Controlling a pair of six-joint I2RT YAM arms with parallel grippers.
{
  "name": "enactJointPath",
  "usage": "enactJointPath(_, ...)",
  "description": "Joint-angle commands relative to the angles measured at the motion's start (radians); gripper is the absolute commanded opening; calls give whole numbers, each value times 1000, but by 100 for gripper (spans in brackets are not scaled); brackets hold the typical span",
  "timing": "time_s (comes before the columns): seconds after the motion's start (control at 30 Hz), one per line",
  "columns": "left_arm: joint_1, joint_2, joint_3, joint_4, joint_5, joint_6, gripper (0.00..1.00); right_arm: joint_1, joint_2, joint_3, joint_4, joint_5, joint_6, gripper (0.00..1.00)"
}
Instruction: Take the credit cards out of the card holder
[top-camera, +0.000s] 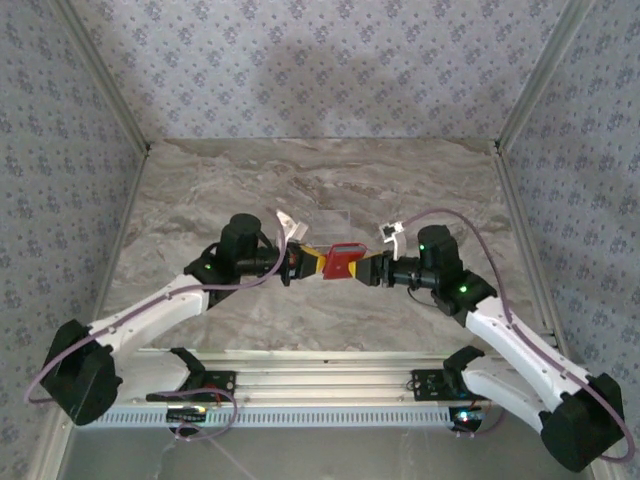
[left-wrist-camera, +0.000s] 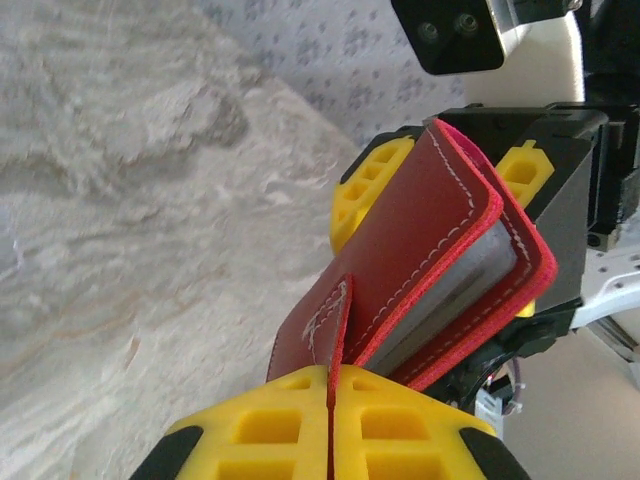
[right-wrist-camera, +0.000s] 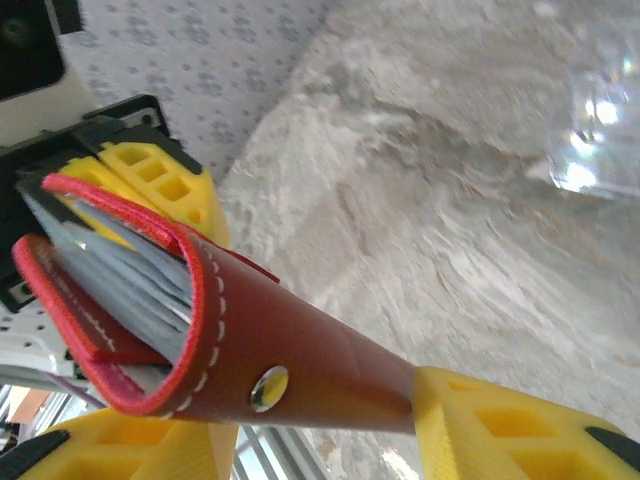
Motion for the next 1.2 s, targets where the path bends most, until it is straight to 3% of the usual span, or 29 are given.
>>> enactJointPath(0.0, 6, 39, -24, 11, 0, -28, 0, 4, 50, -28, 36, 32, 45, 51)
enactJointPath(0.23, 7, 153, -61, 13, 41, -87, 0, 9, 238, -45, 83, 44, 97, 51)
enactJointPath(0.53, 14, 218, -79, -24, -11, -134, 0, 50, 396, 13, 43, 92, 140, 52)
enactJointPath(0.7, 20, 205, -73, -146, -100, -109, 0, 62, 443, 42, -11, 125, 136, 52)
enactJointPath(0.9, 20, 163, -57, -361, -281, -58, 5, 77, 491, 89, -82, 173, 127, 53)
enactJointPath(1.17, 22, 202, -54, -497, -425, -79, 6, 80, 582, 137, -145, 205, 89, 50)
